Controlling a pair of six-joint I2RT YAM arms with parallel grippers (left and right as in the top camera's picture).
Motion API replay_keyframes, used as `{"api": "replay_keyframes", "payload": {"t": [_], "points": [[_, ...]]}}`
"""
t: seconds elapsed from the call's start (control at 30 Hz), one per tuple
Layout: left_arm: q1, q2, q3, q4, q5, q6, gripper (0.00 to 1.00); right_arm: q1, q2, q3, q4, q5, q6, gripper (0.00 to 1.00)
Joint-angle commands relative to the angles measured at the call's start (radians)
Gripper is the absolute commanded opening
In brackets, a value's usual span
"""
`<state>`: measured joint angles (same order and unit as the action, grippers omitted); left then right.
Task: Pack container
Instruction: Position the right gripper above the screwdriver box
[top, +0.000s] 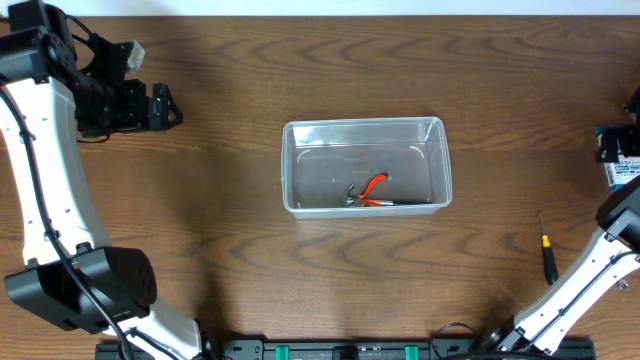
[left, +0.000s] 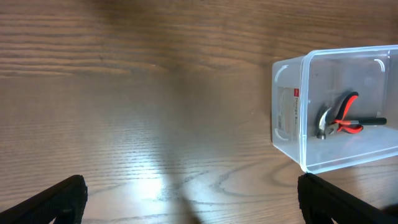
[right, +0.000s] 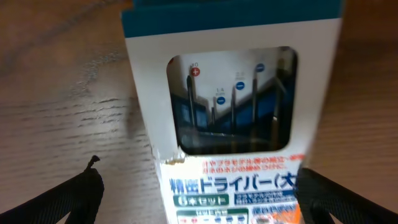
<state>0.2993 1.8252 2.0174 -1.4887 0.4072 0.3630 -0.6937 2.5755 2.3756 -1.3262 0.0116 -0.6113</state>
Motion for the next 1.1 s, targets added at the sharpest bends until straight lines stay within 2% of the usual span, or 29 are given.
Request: {"api": "replay_keyframes", "payload": {"t": [0.0, 1.07], "points": [[0.003, -0.003, -0.004, -0.006, -0.008, -0.009, 0.98, -0.006, 0.012, 0.004, 0.004, -0.003, -0.014, 0.99], [0.003, -0.003, -0.004, -0.007, -0.008, -0.009, 0.98, -0.024, 0.012, -0.003, 0.035, -0.002, -0.014, 0.99]]}}
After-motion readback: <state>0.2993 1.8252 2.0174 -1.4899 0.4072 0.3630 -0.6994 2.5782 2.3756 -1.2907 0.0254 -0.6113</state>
